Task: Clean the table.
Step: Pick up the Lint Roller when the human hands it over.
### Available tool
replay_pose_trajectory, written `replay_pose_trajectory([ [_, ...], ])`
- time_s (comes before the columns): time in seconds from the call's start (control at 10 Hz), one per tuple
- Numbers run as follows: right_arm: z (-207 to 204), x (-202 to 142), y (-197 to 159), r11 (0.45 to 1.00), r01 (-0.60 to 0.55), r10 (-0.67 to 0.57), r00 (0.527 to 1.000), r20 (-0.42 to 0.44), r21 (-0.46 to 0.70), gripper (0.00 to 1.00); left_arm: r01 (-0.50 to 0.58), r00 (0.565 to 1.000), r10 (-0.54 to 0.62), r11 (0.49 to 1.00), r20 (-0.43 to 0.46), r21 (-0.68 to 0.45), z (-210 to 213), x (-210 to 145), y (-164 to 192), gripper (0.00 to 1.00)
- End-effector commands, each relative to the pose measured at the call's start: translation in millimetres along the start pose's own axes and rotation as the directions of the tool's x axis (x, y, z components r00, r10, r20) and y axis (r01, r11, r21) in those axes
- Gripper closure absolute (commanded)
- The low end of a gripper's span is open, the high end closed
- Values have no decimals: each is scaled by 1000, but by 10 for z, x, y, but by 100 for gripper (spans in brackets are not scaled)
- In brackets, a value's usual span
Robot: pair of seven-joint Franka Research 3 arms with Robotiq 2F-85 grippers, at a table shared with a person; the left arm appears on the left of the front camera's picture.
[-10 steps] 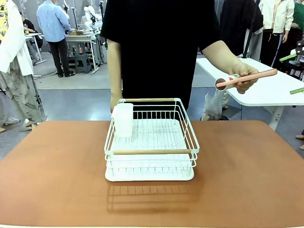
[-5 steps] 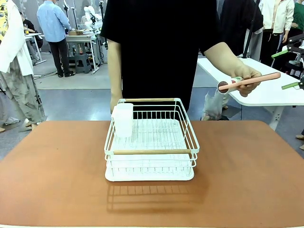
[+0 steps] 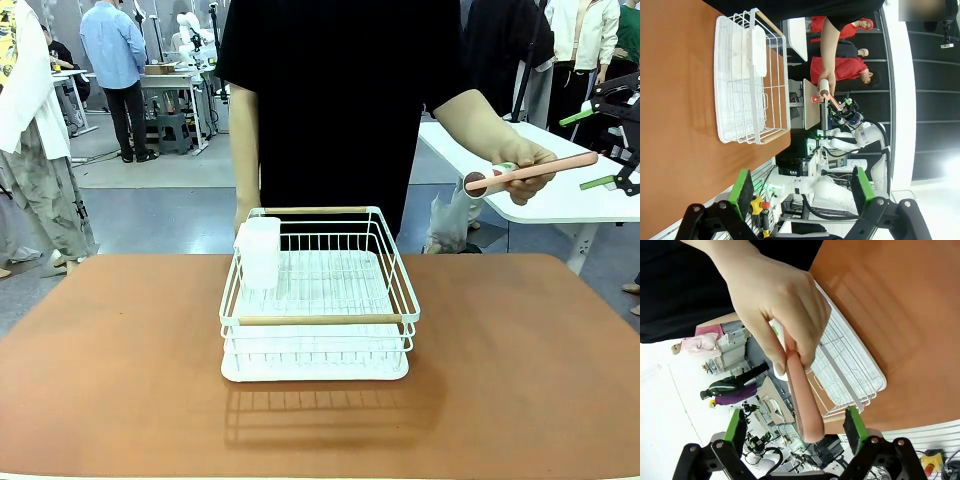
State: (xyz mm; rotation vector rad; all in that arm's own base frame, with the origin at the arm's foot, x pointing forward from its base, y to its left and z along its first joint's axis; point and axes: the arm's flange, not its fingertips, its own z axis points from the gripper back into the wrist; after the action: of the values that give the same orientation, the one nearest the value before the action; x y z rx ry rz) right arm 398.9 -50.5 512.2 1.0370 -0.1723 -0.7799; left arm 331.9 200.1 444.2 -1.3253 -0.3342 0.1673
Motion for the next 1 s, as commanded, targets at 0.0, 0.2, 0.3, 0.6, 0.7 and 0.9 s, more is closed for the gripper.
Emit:
replay_pose_trajectory([
  [0.0,-106,6,-28,999,-36,36,999,18,38,0,3,1000,-3,1000,1,-3,17,-14,-10,0],
  [0.2,-134,21,-36,998,-49,48,998,42,42,0,3,1000,-3,1000,1,-3,17,-14,-10,0],
  [0.3,-152,37,-49,998,-54,51,997,51,43,0,3,1000,-3,1000,1,-3,17,-14,-10,0],
  [0.6,-185,76,-46,998,-53,51,998,49,46,0,3,1000,-3,1000,1,-3,17,-14,-10,0],
  [0.7,-193,81,-47,997,-55,53,997,49,47,0,3,1000,-3,1000,1,-3,17,-14,-10,0],
  [0.9,-184,124,-47,997,-65,63,997,53,41,50,3,1000,-3,1000,1,-3,17,-14,-10,0],
])
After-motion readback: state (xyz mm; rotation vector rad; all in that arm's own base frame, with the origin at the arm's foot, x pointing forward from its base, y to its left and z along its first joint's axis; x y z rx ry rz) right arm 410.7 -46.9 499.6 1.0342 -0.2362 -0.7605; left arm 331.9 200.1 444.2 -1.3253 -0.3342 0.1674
